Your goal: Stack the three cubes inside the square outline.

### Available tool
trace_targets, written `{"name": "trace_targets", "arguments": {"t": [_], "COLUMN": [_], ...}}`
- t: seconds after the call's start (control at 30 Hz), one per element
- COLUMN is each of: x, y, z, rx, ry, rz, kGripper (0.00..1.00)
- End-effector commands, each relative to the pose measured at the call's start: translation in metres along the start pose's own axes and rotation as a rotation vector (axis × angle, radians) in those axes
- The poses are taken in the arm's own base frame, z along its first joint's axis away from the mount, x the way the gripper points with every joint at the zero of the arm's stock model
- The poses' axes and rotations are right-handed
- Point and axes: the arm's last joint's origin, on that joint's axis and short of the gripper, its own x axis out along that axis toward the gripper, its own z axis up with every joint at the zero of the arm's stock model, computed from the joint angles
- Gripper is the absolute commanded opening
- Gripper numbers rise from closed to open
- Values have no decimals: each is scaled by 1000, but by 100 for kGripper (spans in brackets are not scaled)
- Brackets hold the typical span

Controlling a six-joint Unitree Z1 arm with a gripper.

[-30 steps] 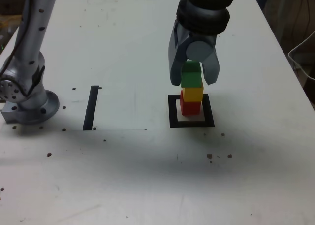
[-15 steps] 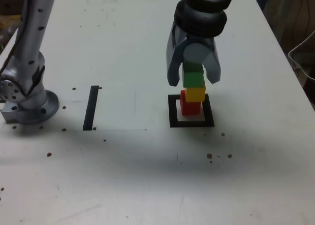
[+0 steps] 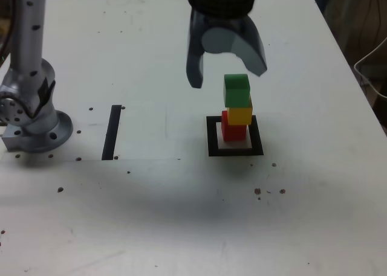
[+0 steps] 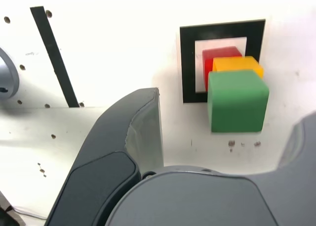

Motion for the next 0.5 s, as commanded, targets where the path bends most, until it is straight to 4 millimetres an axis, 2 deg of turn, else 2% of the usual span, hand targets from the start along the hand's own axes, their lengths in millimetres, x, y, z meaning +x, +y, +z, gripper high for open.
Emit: {"name": "trace_targets", "arguments": {"t": [0.0,0.27,0.47], "x": [-4,-1,7], "y": [0,-3,1], "z": [-12,-39,-56], "rx": [16,39,38], "ry": [-28,-137,-110], "rz": [-19,-97,-66], "kGripper": [99,99,99]}}
